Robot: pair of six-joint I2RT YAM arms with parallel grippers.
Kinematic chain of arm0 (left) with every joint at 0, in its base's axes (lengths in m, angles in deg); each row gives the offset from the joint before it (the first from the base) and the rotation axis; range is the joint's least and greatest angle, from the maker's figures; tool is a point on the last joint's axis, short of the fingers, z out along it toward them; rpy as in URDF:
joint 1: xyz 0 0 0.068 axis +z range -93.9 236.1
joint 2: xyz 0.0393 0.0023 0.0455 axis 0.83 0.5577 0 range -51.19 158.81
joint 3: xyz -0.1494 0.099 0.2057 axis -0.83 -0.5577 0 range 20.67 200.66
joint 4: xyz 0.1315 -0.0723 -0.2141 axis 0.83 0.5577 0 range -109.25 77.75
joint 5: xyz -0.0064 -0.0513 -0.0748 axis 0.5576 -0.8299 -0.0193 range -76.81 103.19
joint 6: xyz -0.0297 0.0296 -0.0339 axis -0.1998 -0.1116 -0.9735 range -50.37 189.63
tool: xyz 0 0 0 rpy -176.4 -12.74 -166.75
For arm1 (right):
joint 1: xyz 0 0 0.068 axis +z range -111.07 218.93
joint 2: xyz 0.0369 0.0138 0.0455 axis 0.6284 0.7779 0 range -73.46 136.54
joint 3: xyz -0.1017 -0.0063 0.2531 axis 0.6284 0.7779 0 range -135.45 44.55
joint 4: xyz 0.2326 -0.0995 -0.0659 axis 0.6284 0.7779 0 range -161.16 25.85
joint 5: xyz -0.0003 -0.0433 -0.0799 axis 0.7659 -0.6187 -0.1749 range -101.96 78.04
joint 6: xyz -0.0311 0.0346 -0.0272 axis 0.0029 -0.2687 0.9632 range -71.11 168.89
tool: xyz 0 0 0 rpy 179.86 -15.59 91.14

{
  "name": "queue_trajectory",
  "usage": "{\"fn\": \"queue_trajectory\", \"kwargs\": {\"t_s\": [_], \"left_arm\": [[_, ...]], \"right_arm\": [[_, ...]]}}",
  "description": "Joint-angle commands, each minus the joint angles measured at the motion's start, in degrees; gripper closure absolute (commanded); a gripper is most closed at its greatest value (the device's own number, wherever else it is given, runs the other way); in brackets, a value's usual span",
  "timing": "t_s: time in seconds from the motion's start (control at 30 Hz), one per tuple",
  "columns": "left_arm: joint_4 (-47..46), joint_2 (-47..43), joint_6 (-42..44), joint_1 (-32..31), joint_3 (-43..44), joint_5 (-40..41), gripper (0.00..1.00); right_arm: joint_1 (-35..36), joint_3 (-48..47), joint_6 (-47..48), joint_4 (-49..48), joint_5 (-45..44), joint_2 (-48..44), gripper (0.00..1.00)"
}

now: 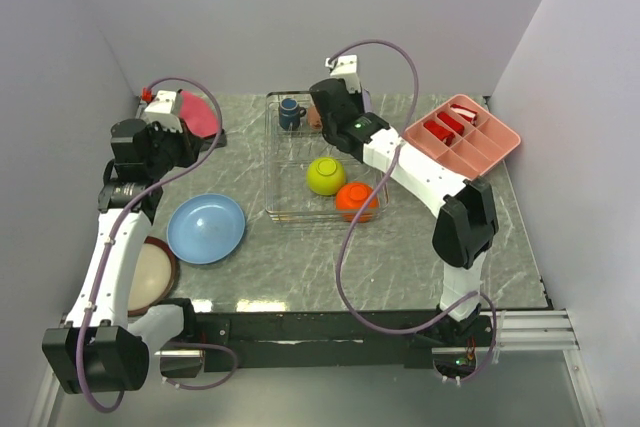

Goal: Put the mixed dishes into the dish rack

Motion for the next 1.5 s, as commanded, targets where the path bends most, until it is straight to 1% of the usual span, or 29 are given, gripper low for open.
{"fn": "queue_trajectory", "kwargs": {"t_s": [0.0,0.2,0.43,0.57,0.6,0.63,0.67,0.73,0.77,0.8,0.83,0.87,0.9,0.93,1.0,1.07,1.1,1.13,1.2,1.23,1.3,1.33,1.43,1.47], "left_arm": [[-1.56,0.3,0.1,-0.07,-0.12,0.37,0.99],[-0.86,0.57,0.01,-0.15,-0.04,0.81,0.99],[-0.41,1.01,0.18,-0.15,-0.21,1.25,0.99],[-1.03,1.27,-0.17,-0.15,-0.04,0.9,0.99],[-1.12,1.27,-0.26,-0.07,-0.04,0.9,0.99],[-1.21,1.27,-0.26,-0.15,0.05,0.9,0.99],[-1.29,1.27,-0.17,-0.15,0.14,0.9,0.99],[-1.12,1.18,0.01,-0.07,0.14,0.9,0.99],[-1.12,0.92,0.09,-0.15,0.05,0.9,0.99],[-1.12,0.75,0.53,-0.15,-0.04,1.24,0.99],[-1.03,0.66,0.71,-0.15,-0.21,1.51,0.96],[-1.03,0.57,0.88,-0.15,-0.3,1.69,0.91],[-0.94,0.4,0.8,-0.15,-0.47,2.82,0.71],[-1.12,0.22,0.71,-0.15,-1.0,4.22,0.54],[-1.56,-0.13,0.18,-0.15,-1.44,7.12,0.34],[-1.65,-0.48,1.14,-0.15,-2.23,8.81,0.28],[-1.56,-0.66,1.58,-0.15,-2.49,9.42,0.21],[-1.47,-0.66,1.76,-0.07,-3.11,10.81,0.19],[-0.86,-0.84,4.38,0.28,-3.64,11.01,0.16],[-0.59,-0.84,7.1,0.46,-4.25,11.27,0.15],[0.72,-0.66,10.62,0.99,-4.52,12.23,0.12],[1.25,-0.4,11.95,1.25,-4.78,12.5,0.1],[4.4,1.27,16.61,3.44,-4.96,11.71,0.09],[5.81,2.75,17.75,5.45,-5.05,9.36,0.09]], "right_arm": [[-1.41,-2.83,-3.83,-4.8,-2.78,-0.94,1.0],[-2.2,-2.39,-9.55,-0.41,0.2,1.17,1.0],[-2.46,-5.54,-11.31,1.53,2.84,4.51,1.0],[-2.46,-5.03,-11.32,1.45,3.46,4.25,1.0],[-2.64,-4.41,-10.97,1.19,3.55,3.99,0.95],[-2.55,-4.15,-10.7,1.01,3.55,3.46,0.87],[-2.55,-3.88,-10.35,0.83,3.72,3.11,0.71],[-2.64,-3.09,-9.21,0.13,3.81,1.89,0.56],[-2.46,-2.92,-8.42,-0.05,3.99,1.27,0.46],[-2.55,-2.74,-7.98,-0.66,4.07,0.65,0.43],[-2.29,-2.48,-7.28,-1.01,3.9,-0.57,0.4],[-2.29,-2.39,-5.88,-1.54,3.9,-1.19,0.37],[-2.11,-2.21,-5.17,-2.41,3.81,-1.81,0.36],[-1.94,-2.21,-4.47,-2.77,3.81,-2.95,0.36],[-1.67,-1.69,-2.62,-3.82,4.42,-4.01,0.36],[-1.32,-1.25,-2.61,-4.18,5.21,-5.76,0.36],[-1.15,-0.72,-2.79,-4.09,6.61,-6.81,0.36],[-0.88,-0.54,-3.22,-4.0,7.84,-7.43,0.35],[-0.36,0.07,-4.63,-3.48,11.18,-8.84,0.33],[-0.18,0.25,-5.07,-3.3,14.85,-9.28,0.32],[0.35,1.38,-6.04,-2.86,17.07,-10.33,0.31],[0.44,1.74,-6.3,-2.69,21.35,-10.51,0.3],[0.35,1.92,-6.04,0.38,27.87,-10.69,0.25],[0.35,2.27,-6.13,1.09,31.9,-10.95,0.24]]}}
